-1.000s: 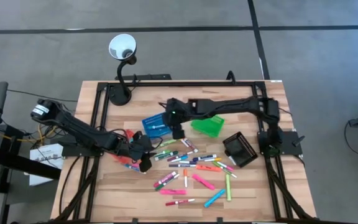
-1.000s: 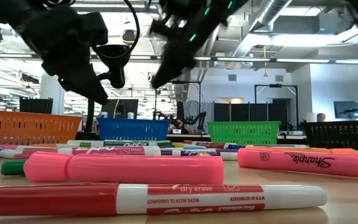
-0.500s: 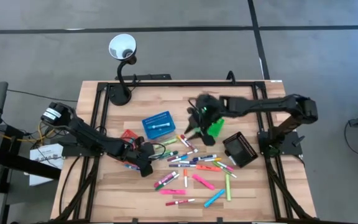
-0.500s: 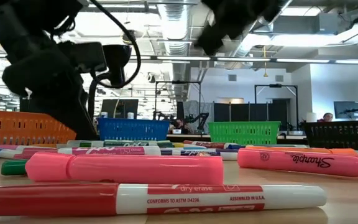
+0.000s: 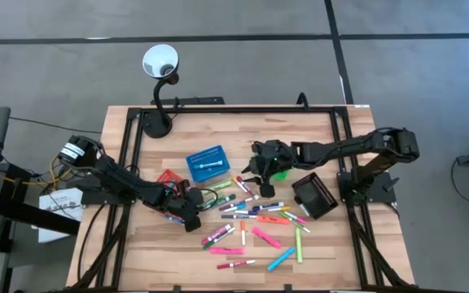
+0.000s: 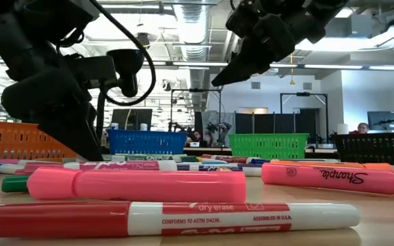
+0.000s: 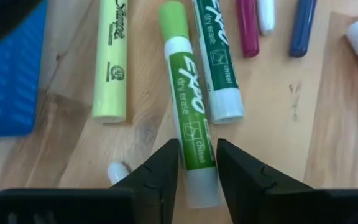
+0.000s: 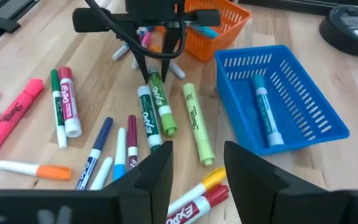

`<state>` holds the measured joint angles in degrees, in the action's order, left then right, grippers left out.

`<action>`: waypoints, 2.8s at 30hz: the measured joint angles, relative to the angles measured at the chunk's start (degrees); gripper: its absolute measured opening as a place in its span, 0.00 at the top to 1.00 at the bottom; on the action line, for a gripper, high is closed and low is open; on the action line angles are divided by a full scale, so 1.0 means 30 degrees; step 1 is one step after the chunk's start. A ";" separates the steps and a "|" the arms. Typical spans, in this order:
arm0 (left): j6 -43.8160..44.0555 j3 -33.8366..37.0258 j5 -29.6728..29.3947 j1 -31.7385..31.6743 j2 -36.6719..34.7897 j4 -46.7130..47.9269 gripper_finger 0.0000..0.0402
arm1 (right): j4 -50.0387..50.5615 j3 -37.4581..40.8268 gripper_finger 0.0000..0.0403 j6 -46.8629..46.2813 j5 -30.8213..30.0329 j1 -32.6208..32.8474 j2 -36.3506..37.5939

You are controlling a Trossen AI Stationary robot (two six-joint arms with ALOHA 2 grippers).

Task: Pick & Place Markers
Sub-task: Put the light green marker pen into the blue basket, then put the top dark green marker pen into the blue basket

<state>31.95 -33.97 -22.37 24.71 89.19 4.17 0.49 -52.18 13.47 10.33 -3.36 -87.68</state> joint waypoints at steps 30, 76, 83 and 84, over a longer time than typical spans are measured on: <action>-0.3390 -0.0017 -0.0682 -0.5129 -0.6523 0.0157 0.85 | -0.1558 -0.0015 0.69 -0.0634 0.0211 0.0036 -0.2010; -0.7234 -0.0019 0.2812 -0.8175 -1.0403 -0.1002 0.72 | -0.3816 -0.0635 0.59 -0.1891 0.0035 0.1756 -0.4386; -0.7580 -0.0006 0.2303 -0.6215 -0.9388 -0.1211 0.74 | -0.5730 -0.1490 0.63 -0.2976 0.0058 0.1400 -0.7427; -0.7643 -0.0008 0.2007 -0.5954 -0.9079 -0.1218 0.74 | -0.5777 -0.1673 0.64 -0.3102 0.0058 0.1327 -0.7705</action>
<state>9.02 -33.99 -16.35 6.85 61.95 0.52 -16.84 -57.20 4.17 10.50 0.63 -110.79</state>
